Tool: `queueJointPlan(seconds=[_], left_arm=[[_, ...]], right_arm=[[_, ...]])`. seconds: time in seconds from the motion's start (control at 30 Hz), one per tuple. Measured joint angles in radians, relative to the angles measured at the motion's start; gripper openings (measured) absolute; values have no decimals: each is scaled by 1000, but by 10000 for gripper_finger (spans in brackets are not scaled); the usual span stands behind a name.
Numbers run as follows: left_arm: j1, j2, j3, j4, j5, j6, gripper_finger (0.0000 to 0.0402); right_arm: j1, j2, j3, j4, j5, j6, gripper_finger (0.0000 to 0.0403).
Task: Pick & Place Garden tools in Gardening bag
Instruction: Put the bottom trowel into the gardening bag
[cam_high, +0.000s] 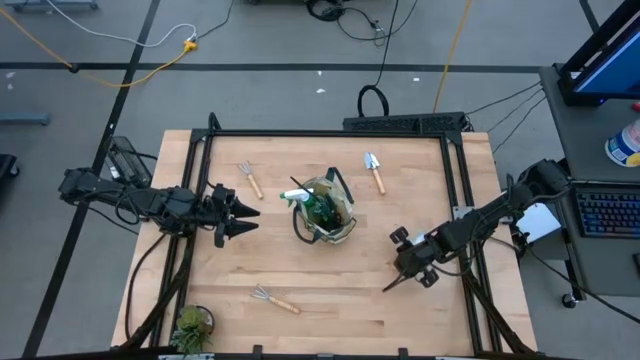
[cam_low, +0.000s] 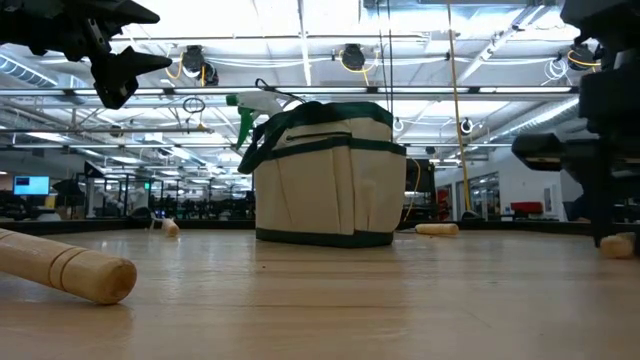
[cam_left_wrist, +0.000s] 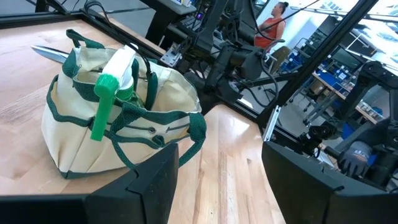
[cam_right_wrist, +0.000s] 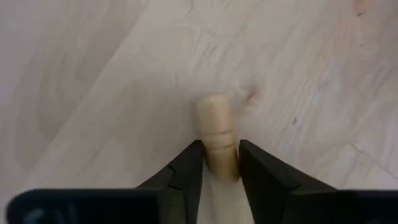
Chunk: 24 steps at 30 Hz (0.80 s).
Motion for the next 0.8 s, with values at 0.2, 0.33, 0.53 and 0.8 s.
queueJointPlan(seconds=[0.2,0.33,0.53,0.8], left_arm=[[0,0,0,0,0,0,237],[0,0,0,0,0,0,237],[0,0,0,0,0,-12,237],[0,0,0,1,0,-15,237]], right_arm=[[0,1,0,41,2,63,50],[-11,1,0,59,-3,111,55],[-56,-16,0,143,-5,179,57],[-155,-93,0,334,-126,254,52]])
